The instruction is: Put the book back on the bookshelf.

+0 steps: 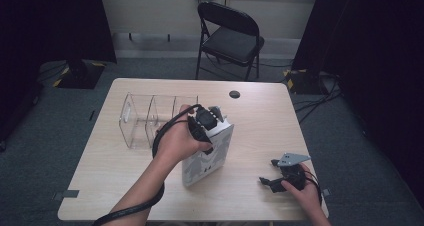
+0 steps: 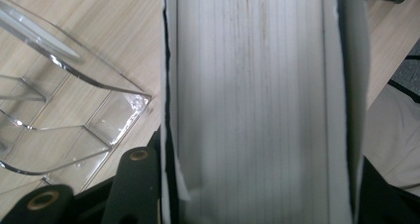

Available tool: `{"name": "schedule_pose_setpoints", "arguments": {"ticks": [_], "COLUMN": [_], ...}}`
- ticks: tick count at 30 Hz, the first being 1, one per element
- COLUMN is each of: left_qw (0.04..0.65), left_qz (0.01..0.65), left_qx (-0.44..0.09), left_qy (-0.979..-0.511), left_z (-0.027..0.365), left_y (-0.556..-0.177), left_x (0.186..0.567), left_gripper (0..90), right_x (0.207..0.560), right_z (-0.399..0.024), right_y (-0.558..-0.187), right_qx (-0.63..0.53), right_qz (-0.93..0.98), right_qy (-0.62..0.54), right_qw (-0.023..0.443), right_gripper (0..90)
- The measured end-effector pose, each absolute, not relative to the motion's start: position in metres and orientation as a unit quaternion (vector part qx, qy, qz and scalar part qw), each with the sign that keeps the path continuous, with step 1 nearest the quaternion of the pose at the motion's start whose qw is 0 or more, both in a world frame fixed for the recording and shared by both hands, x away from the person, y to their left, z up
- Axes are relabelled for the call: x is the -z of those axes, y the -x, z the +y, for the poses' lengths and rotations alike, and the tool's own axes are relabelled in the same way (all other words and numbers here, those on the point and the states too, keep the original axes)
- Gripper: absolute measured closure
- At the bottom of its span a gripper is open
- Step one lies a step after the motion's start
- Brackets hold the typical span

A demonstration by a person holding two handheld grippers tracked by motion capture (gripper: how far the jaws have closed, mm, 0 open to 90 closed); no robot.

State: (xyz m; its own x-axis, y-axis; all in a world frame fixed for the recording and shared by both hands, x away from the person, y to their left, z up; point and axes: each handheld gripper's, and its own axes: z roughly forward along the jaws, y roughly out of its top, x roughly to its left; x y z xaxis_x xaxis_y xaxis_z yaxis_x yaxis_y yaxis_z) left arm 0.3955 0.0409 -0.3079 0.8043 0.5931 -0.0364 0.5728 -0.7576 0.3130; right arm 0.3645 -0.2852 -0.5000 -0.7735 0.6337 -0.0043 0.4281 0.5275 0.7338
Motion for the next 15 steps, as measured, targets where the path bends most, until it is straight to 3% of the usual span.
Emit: {"name": "schedule_pose_setpoints", "arguments": {"ticks": [15], "left_qw": [0.167], "left_qz": [0.301], "left_qx": [-0.049], "left_qy": [-0.938], "left_z": [0.049], "left_y": [-0.383], "left_x": [0.319], "left_gripper": [52.1], "right_x": [0.500], "right_z": [-0.285], "right_y": [-0.364], "right_qx": [-0.376], "right_qz": [0.863], "right_qy": [-0.307], "right_qw": [0.137], "right_gripper": [13.7]}}
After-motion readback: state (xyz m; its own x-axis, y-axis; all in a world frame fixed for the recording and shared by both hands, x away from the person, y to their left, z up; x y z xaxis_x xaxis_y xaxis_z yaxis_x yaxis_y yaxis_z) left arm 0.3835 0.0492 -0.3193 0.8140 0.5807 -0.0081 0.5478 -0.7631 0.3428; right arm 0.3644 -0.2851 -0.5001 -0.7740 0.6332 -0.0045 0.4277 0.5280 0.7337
